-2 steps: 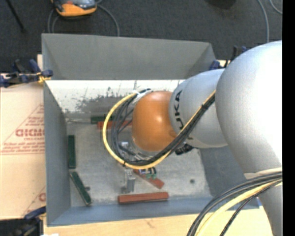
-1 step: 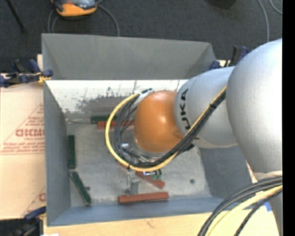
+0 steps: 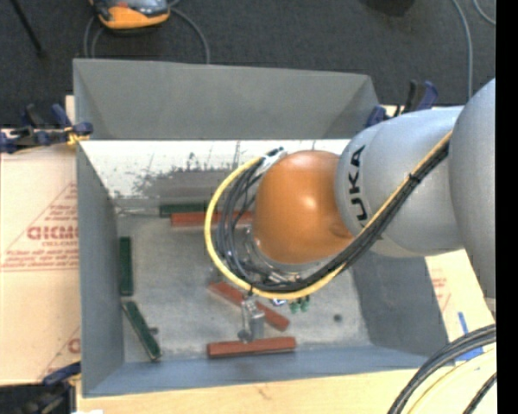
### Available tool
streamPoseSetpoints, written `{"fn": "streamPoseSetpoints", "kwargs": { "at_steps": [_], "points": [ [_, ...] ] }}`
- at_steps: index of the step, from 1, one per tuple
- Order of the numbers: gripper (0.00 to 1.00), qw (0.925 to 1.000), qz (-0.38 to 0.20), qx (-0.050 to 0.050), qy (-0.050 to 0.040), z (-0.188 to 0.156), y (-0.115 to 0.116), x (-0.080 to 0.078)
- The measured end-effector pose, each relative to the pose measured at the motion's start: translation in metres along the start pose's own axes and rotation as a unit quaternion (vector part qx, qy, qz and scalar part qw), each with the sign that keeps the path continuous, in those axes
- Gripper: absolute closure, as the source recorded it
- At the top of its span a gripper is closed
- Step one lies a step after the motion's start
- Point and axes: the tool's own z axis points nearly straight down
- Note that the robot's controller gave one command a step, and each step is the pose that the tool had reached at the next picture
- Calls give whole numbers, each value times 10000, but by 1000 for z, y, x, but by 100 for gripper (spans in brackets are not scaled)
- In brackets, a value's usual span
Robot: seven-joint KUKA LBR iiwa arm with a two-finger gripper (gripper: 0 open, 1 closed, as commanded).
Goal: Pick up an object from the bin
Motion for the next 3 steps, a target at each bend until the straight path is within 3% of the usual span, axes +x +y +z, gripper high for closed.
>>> {"fn": "streamPoseSetpoints", "kwargs": {
  "at_steps": [1,2,3],
  "points": [
    [0,9972,751,-3,-37,12,-33,0],
    [100,9999,-121,-1,-21,59,-56,-16],
    [100,9999,-115,-3,-20,59,-56,-16]
  ]
}}
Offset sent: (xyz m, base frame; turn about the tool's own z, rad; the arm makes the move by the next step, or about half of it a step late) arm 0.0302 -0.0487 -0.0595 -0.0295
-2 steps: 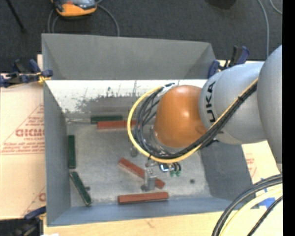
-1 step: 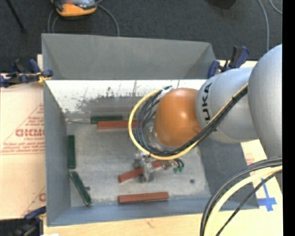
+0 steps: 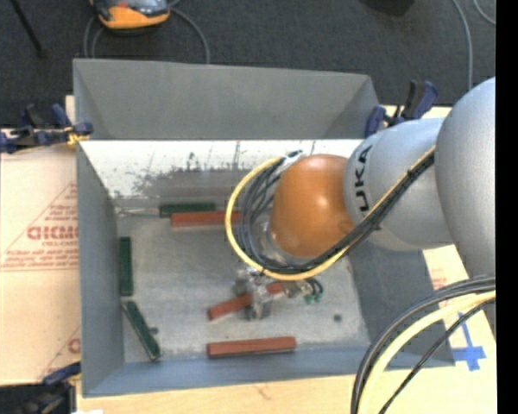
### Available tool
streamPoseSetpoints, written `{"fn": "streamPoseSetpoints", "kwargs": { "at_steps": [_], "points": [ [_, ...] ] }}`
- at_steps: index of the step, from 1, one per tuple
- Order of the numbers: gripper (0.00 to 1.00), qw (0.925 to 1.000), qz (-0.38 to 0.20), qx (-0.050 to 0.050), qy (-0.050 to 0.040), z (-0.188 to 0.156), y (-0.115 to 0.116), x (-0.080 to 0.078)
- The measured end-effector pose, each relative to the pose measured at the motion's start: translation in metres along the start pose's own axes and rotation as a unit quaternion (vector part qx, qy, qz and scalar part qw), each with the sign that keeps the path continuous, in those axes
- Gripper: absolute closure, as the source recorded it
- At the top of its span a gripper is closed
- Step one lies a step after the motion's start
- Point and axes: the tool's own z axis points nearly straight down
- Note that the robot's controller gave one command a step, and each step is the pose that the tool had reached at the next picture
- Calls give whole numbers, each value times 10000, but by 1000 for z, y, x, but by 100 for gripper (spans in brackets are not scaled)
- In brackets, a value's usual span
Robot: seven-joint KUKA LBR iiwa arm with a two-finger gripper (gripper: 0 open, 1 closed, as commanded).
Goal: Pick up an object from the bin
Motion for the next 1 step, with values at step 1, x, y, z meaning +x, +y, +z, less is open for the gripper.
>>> {"fn": "streamPoseSetpoints", "kwargs": {
  "at_steps": [1],
  "points": [
    [100,9995,-329,-1,5,-124,-11,4]
  ]
}}
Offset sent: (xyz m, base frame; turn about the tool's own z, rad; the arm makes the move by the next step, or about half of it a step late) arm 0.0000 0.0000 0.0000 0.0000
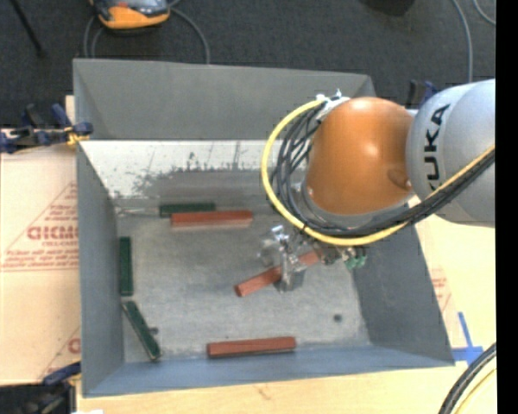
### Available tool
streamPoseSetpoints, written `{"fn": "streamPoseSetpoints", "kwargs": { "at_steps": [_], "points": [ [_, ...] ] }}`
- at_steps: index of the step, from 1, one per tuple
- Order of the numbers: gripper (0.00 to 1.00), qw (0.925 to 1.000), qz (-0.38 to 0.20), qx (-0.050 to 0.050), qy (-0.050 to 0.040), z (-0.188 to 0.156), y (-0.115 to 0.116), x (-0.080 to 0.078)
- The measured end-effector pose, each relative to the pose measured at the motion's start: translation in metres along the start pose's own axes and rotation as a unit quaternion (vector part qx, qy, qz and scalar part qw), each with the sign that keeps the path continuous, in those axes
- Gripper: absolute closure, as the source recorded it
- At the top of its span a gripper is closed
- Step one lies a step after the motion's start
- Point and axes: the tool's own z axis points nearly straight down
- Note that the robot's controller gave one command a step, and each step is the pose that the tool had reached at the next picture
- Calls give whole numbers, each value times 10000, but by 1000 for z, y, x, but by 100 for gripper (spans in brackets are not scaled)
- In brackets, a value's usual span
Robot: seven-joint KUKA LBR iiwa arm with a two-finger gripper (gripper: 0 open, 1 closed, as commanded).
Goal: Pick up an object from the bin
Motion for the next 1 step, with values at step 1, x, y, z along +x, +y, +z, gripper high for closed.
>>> {"fn": "streamPoseSetpoints", "kwargs": {
  "at_steps": [1],
  "points": [
    [100,10000,8,-2,1,0,0,0]
  ]
}}
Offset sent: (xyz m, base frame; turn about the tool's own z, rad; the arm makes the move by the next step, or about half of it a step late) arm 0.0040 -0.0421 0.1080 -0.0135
